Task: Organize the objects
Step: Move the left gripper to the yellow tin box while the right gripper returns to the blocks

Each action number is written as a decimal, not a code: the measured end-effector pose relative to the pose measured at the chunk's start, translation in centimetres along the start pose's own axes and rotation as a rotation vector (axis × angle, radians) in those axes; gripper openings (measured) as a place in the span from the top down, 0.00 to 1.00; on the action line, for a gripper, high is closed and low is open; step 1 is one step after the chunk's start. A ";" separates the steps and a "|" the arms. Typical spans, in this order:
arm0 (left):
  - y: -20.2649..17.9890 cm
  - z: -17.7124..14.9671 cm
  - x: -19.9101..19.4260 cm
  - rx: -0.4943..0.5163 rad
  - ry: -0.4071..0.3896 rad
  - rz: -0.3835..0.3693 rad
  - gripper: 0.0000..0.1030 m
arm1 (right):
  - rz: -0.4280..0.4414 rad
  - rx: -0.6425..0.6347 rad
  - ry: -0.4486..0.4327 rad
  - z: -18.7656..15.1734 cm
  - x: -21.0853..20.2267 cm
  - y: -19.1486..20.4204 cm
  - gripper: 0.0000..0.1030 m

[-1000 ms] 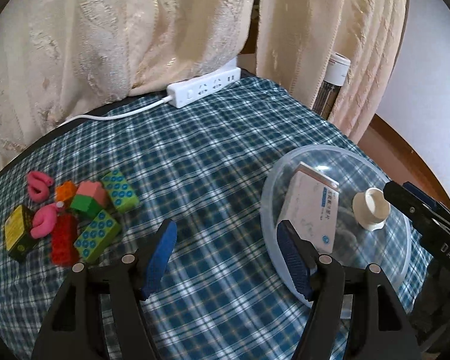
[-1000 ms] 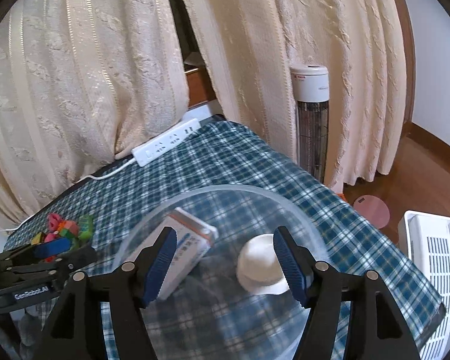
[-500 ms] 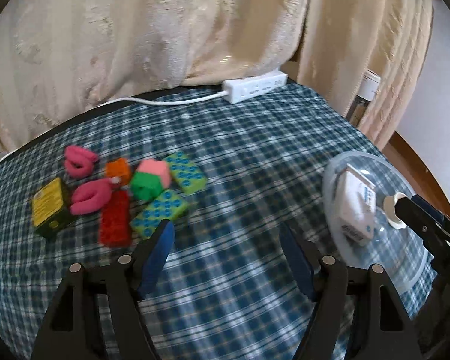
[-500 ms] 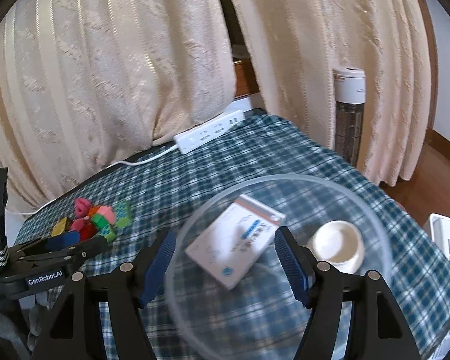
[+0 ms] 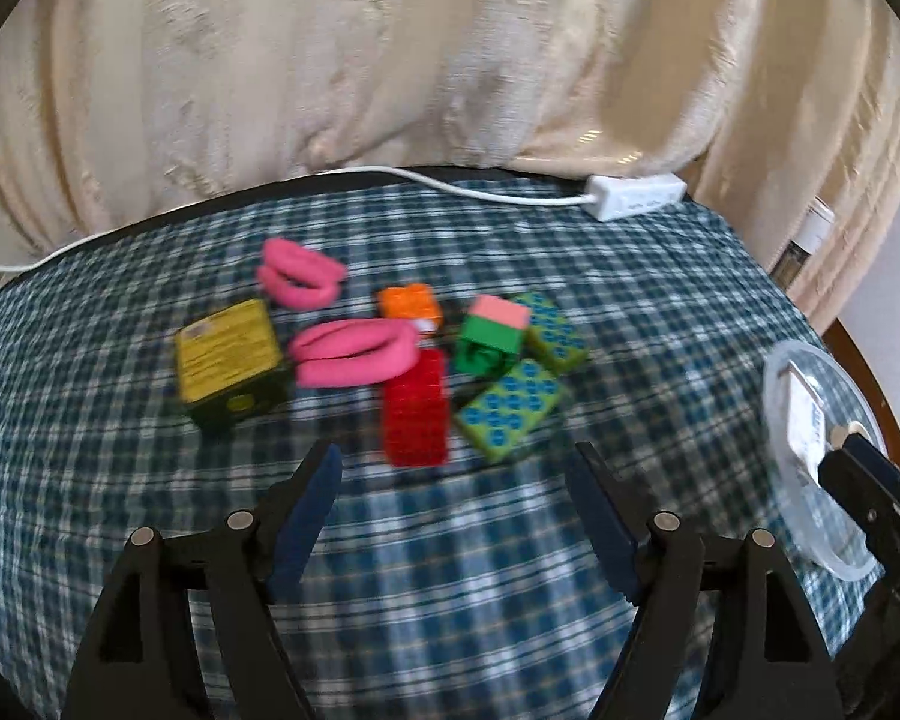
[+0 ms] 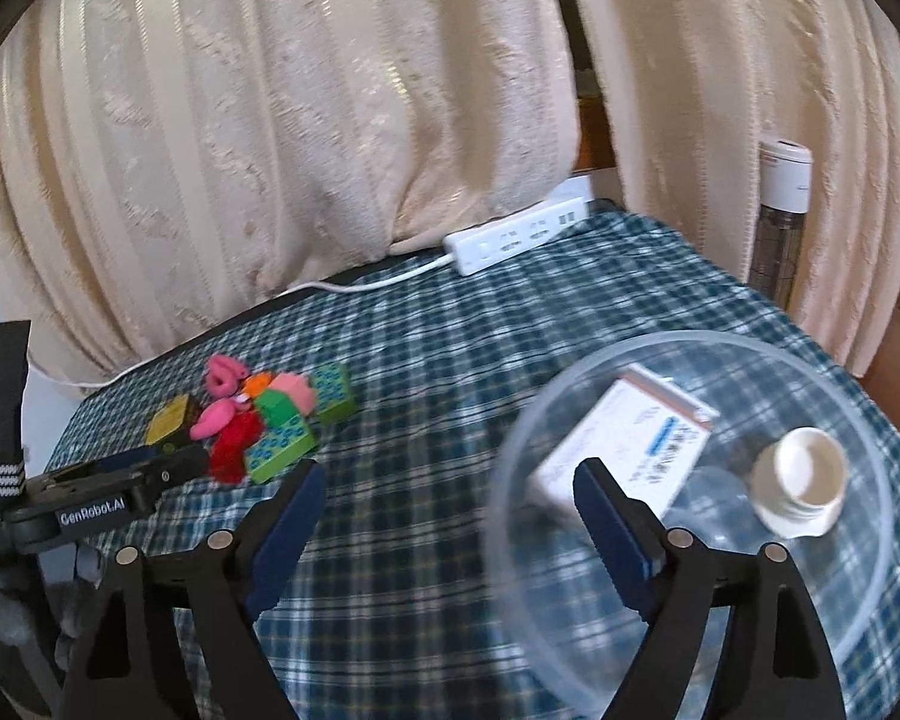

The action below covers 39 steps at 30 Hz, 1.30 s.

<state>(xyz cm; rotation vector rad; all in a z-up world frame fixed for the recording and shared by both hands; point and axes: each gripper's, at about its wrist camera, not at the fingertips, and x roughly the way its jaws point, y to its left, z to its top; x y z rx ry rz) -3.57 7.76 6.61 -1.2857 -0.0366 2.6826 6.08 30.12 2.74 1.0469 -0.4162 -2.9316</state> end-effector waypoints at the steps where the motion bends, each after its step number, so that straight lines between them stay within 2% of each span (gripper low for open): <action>1: 0.5 0.0 0.0 -0.007 0.000 0.005 0.24 | 0.005 -0.006 0.005 0.0 0.3 0.4 0.14; 14: 9.2 0.8 0.4 -0.159 -0.014 0.122 0.24 | 0.055 -0.052 0.076 -1.5 2.9 4.3 0.14; 20: 11.5 1.5 1.5 -0.199 -0.002 0.156 0.24 | 0.064 -0.056 0.099 -1.9 3.7 4.9 0.14; 34: 12.4 4.5 4.3 -0.303 0.025 0.096 0.24 | 0.076 -0.046 0.135 -1.9 5.4 4.8 0.14; 39: 11.8 5.0 5.5 -0.296 0.040 0.091 0.24 | 0.076 -0.046 0.145 -1.7 6.1 4.7 0.14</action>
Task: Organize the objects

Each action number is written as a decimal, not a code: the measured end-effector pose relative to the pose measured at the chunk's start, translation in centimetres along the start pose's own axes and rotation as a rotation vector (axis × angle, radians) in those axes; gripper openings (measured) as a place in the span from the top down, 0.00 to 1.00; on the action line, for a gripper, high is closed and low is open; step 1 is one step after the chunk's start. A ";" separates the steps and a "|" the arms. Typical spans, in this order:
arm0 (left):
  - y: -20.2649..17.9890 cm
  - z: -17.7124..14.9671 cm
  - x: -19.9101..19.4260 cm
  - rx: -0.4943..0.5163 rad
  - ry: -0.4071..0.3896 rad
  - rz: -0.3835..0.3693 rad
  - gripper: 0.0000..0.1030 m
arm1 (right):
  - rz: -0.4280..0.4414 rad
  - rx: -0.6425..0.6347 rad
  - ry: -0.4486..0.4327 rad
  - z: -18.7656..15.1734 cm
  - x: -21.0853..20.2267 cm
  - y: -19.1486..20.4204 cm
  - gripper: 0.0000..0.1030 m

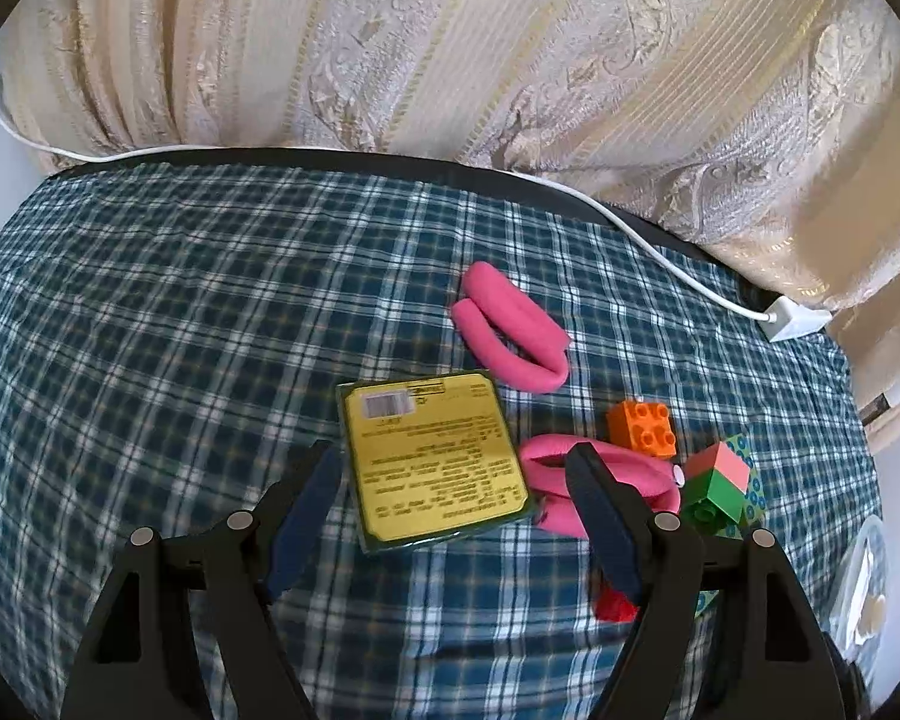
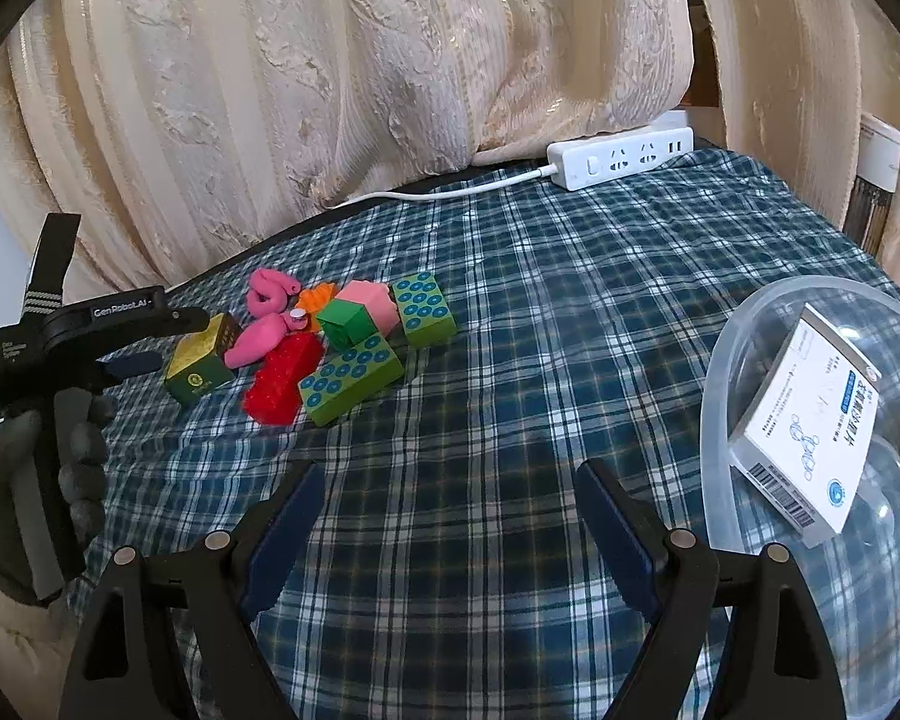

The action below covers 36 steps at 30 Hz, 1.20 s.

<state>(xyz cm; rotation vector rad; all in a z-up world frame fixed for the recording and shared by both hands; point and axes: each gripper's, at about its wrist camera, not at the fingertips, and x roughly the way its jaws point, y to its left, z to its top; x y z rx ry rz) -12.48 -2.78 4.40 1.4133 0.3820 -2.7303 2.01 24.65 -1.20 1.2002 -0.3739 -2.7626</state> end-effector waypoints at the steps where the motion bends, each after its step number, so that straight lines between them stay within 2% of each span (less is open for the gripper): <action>1: -0.2 0.1 0.3 0.003 0.003 0.003 0.24 | 0.000 -0.002 0.002 0.1 0.1 0.0 0.14; 20: 1.2 0.4 3.6 0.007 0.037 0.092 0.24 | -0.016 -0.092 0.045 1.5 2.7 2.3 0.14; 23: 1.2 0.2 3.5 0.026 0.029 0.093 0.26 | -0.007 -0.098 0.058 1.8 3.4 2.5 0.14; 24: 1.2 0.1 3.5 0.032 0.025 0.093 0.33 | -0.005 -0.103 0.060 2.0 3.6 2.7 0.14; 25: 1.2 0.1 3.4 0.038 0.024 0.093 0.35 | -0.004 -0.107 0.061 2.1 3.8 2.8 0.14; 36: 1.3 0.7 1.1 0.045 -0.055 0.094 0.35 | -0.001 -0.200 0.079 3.5 6.5 4.6 0.11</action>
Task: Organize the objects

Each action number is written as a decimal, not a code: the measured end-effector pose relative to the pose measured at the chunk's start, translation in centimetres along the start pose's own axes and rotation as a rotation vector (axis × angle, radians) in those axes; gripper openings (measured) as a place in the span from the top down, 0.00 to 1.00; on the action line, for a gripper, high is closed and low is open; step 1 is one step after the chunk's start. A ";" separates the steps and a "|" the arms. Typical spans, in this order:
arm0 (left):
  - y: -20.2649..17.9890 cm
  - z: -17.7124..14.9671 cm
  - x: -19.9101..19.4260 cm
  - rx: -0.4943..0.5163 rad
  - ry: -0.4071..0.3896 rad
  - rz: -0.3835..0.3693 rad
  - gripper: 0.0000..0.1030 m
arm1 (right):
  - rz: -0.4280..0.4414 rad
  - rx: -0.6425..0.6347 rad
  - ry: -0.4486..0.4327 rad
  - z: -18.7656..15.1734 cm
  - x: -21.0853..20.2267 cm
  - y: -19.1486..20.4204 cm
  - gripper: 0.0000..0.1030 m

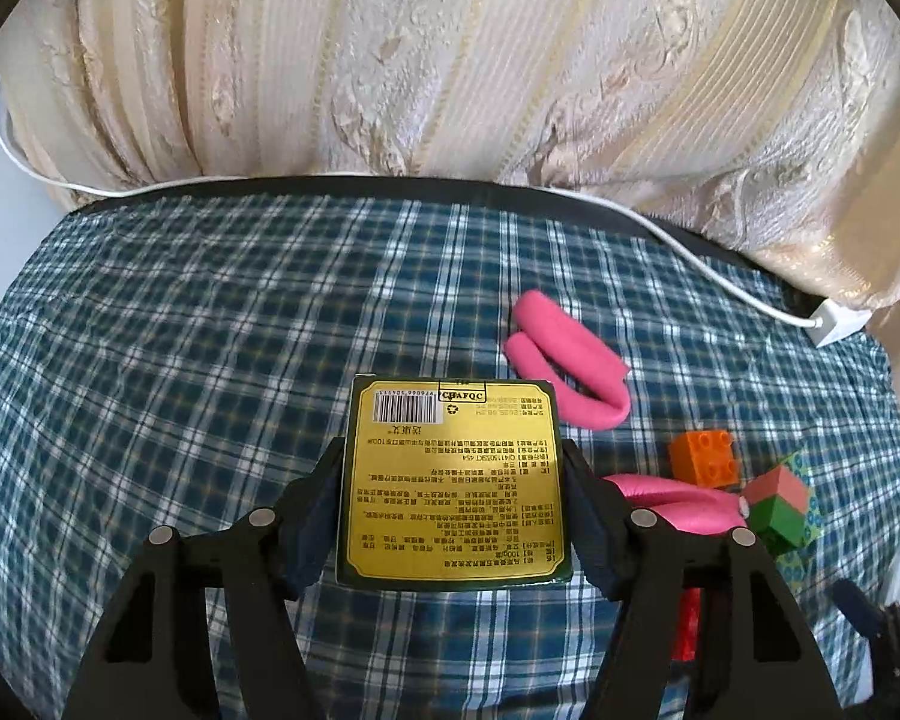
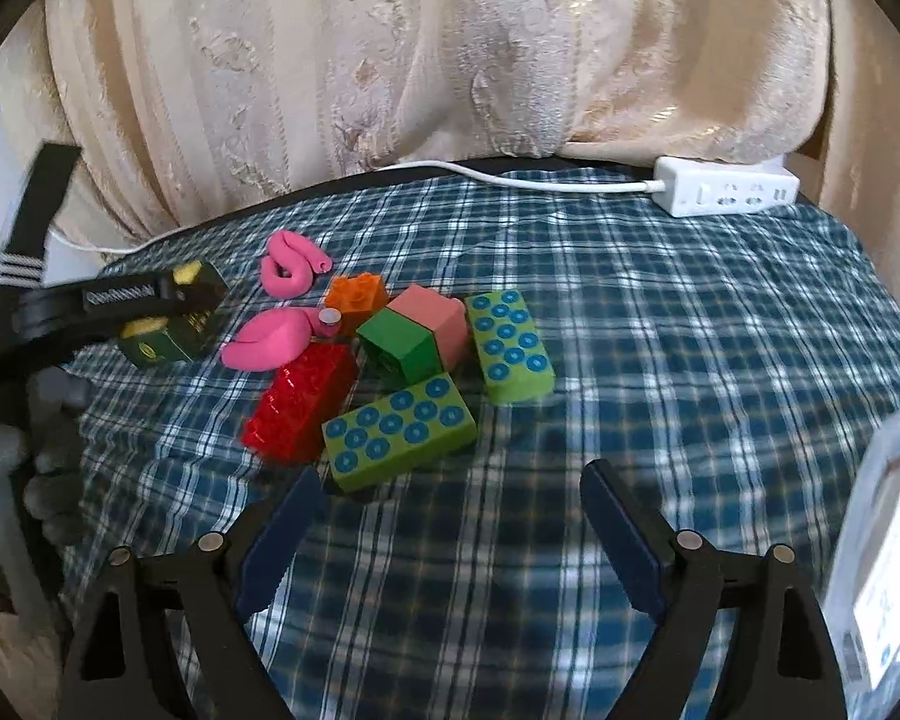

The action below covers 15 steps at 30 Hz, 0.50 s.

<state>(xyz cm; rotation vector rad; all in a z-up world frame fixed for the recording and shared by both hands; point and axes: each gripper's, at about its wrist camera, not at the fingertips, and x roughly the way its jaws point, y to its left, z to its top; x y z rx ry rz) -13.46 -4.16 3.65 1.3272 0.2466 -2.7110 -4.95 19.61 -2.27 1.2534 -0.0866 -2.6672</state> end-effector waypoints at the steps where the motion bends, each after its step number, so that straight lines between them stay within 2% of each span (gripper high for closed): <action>1: 0.0 0.1 -0.1 -0.001 -0.002 0.000 0.35 | -0.004 -0.010 0.006 0.1 0.3 0.2 0.11; 13: -0.1 0.0 -0.7 0.001 -0.002 -0.016 0.35 | -0.026 -0.101 0.057 0.9 2.6 1.5 0.11; 15: -0.1 0.0 -0.7 0.001 -0.001 -0.017 0.35 | -0.038 -0.114 0.053 0.9 2.6 1.7 0.17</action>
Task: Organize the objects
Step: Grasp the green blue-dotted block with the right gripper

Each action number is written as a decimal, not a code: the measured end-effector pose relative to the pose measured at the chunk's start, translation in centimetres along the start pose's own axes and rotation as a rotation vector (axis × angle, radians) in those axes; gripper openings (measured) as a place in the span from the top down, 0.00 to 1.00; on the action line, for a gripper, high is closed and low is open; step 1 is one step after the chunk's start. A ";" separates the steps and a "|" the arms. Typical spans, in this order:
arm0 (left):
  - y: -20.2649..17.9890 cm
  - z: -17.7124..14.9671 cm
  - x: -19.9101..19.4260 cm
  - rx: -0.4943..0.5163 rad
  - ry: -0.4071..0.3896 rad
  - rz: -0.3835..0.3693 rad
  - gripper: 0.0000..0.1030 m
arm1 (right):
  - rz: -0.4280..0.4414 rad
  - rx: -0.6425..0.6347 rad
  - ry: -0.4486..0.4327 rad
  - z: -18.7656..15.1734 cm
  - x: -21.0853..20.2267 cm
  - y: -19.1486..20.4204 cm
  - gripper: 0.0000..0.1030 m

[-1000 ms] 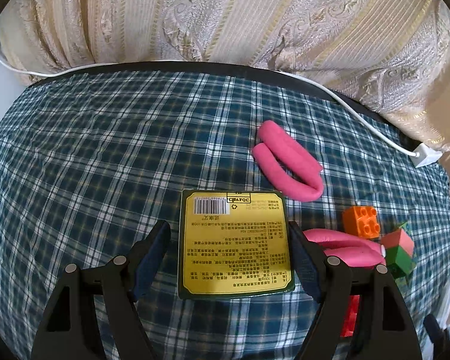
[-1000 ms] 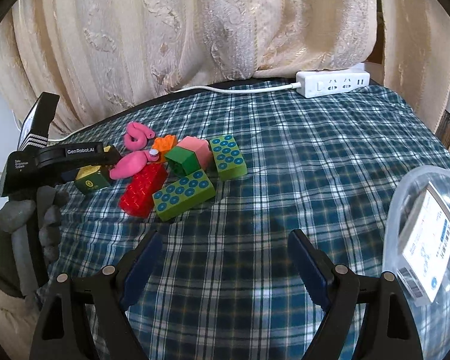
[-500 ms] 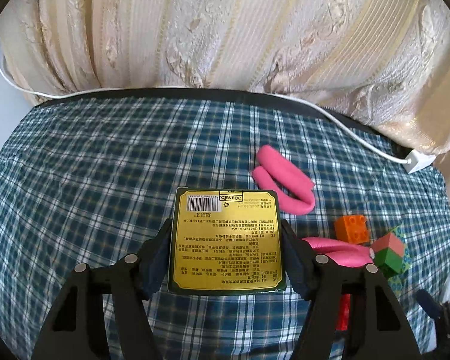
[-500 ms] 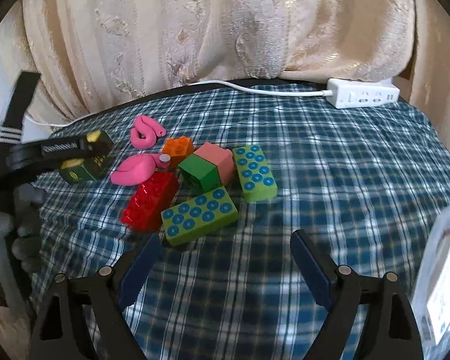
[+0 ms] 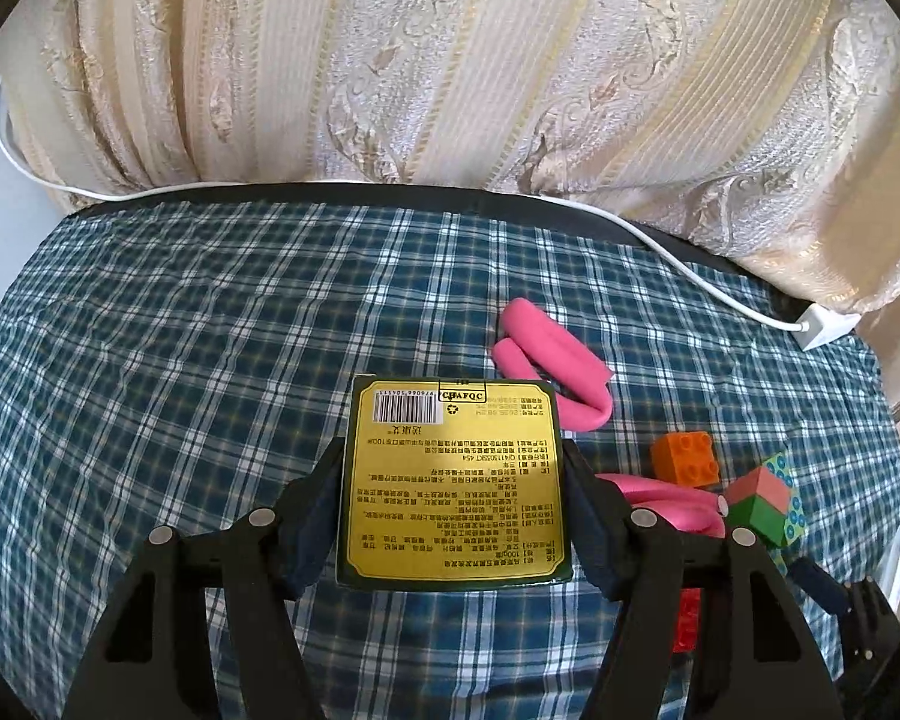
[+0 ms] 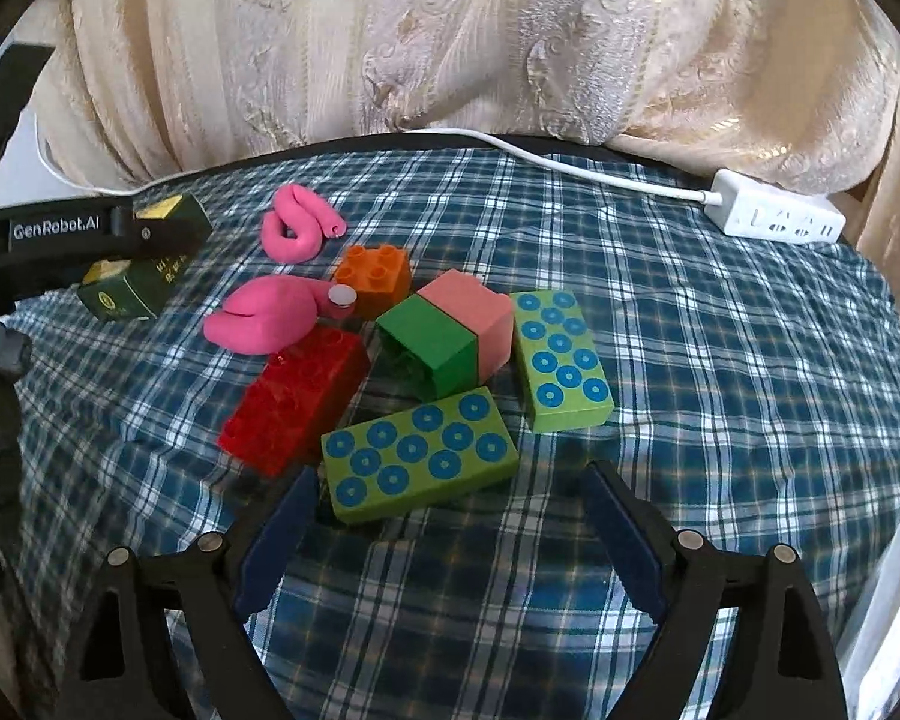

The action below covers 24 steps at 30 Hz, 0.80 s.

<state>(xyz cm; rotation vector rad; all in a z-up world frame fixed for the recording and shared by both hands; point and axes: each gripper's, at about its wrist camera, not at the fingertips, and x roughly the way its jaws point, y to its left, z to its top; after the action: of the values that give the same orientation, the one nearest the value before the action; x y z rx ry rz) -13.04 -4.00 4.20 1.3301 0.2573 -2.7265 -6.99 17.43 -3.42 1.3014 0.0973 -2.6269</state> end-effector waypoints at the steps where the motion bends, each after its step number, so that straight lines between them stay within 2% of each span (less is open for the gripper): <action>1: 0.0 0.0 0.0 0.001 0.001 -0.001 0.35 | -0.011 -0.009 -0.004 -0.1 0.0 0.1 0.22; 4: -0.2 -0.1 0.0 0.004 0.005 -0.002 0.35 | -0.021 -0.023 -0.014 -0.2 -0.2 0.3 0.36; 12: -0.9 -0.3 -0.6 0.021 0.000 -0.016 0.35 | -0.008 0.000 -0.021 -1.3 -1.1 0.1 0.37; 24: -2.6 -0.8 -2.1 0.064 -0.020 -0.055 0.35 | 0.013 0.085 -0.040 -4.5 -4.7 -0.1 0.37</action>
<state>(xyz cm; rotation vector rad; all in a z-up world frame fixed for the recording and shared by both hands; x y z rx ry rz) -11.53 -1.28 5.61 1.3296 0.2104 -2.8144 -0.77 18.94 -2.46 1.2708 -0.0284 -2.6713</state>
